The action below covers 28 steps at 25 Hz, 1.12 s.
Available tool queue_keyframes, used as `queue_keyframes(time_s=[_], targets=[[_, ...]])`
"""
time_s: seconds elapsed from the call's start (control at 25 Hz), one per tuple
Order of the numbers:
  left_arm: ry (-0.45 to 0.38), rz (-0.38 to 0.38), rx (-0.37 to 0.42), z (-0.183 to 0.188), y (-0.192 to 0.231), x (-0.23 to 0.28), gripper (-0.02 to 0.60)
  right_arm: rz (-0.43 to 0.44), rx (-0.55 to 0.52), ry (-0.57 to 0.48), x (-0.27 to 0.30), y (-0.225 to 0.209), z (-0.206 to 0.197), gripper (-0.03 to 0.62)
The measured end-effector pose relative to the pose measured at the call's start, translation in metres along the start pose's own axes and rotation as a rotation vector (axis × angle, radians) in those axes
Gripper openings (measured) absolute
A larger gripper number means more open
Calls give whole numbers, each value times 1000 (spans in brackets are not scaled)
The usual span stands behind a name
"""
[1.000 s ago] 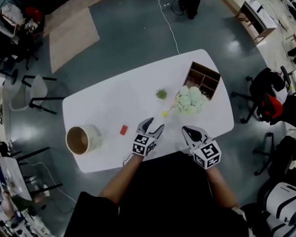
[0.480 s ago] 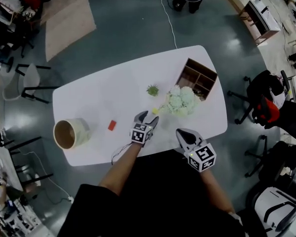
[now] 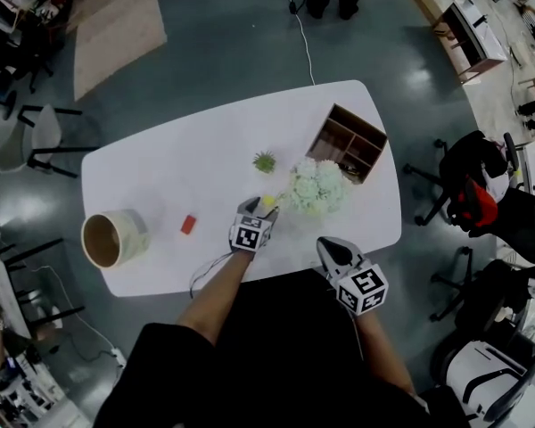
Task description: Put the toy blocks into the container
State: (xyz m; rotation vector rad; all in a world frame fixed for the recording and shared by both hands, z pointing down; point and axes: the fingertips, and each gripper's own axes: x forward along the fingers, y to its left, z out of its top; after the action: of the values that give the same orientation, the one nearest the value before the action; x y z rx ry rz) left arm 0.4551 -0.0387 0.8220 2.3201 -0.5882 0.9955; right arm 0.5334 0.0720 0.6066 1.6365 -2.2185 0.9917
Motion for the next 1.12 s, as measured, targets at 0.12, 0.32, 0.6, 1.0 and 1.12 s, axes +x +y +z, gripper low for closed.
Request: queue_keyframes(time_s=[0.12,0.32,0.6,1.0,1.12], targets=[[0,43,15,0,3,1,236,1,47,-5,0,-4,-2,0],[4,75,23,0,2,1,234,6,59,10,2,-5,-4,0],[52,110,65,-4,6,1,172,19,163,3,5,-8,-9,0],[76,110,63,-9,13,-5,123,15,146,-3,11,-9,-13,0],[75,122,66,-16,23,-18,123,14,144,-6,14,-3,-12,0]])
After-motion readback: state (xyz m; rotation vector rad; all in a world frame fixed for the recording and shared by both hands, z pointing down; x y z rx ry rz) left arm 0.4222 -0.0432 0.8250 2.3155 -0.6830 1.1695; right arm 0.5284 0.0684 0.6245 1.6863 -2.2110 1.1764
